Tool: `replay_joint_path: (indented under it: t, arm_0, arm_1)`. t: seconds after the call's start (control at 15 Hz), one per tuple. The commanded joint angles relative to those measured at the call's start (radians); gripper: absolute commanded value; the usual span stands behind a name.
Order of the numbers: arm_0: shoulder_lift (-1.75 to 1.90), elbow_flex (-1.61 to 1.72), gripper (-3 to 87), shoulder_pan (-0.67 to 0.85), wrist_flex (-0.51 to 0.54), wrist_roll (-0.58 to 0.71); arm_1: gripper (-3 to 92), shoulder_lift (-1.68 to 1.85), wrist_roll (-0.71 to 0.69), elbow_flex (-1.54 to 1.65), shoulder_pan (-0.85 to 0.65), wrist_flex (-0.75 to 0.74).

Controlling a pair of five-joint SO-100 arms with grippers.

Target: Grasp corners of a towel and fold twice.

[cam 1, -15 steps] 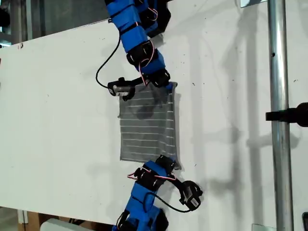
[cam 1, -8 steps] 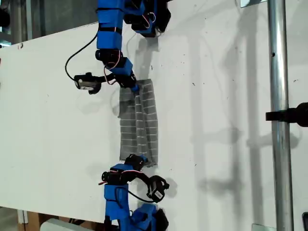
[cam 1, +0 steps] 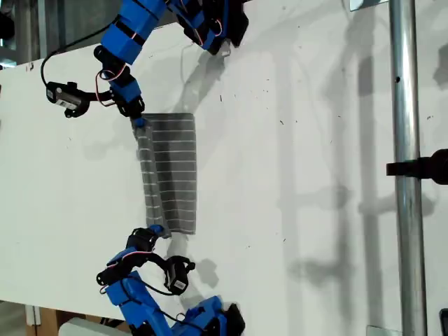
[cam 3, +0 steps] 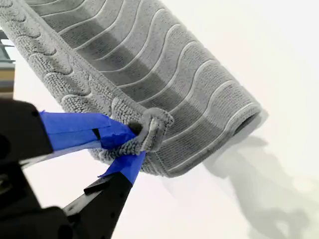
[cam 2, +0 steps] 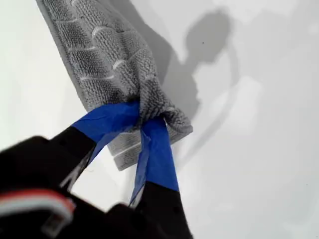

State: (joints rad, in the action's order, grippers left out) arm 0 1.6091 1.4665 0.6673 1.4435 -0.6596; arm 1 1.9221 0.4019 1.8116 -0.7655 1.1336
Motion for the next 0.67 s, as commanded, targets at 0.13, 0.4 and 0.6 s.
replay_joint_path:
  t: [0.13, 0.4, 0.6]
  arm_0:
    - [0.054, 0.072, -2.6, 0.005, 0.018, -0.031]
    - [0.067, 0.265, -2.6, -0.106, -0.123, -0.178]
    - [0.008, 0.407, -1.8, -0.133, -0.281, -0.250]
  arm_1:
    - [-0.2, -0.066, 0.014, -0.012, 0.026, -0.002]
    - [-0.2, -0.120, 0.110, 0.179, 0.118, -0.044]
    - [-0.2, -0.164, 0.132, 0.239, 0.120, -0.048]
